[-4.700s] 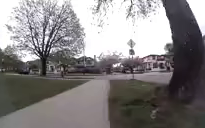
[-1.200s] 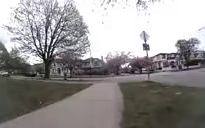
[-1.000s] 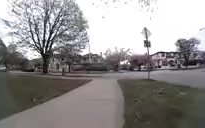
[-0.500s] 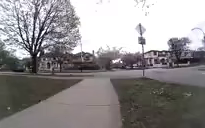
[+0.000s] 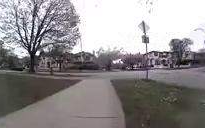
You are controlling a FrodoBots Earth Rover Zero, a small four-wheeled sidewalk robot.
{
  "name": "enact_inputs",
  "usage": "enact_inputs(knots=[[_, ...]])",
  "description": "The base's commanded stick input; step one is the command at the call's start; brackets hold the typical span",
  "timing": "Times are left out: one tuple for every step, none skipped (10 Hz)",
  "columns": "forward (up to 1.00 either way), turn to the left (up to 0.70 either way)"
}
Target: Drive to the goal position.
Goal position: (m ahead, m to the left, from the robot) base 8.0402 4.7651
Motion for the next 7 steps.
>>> enact_inputs(knots=[[0.85, 0.34], [0.85, 0.34], [0.85, 0.34], [0.85, 0.30], [0.85, 0.00], [0.85, 0.00], [0.85, 0.00]])
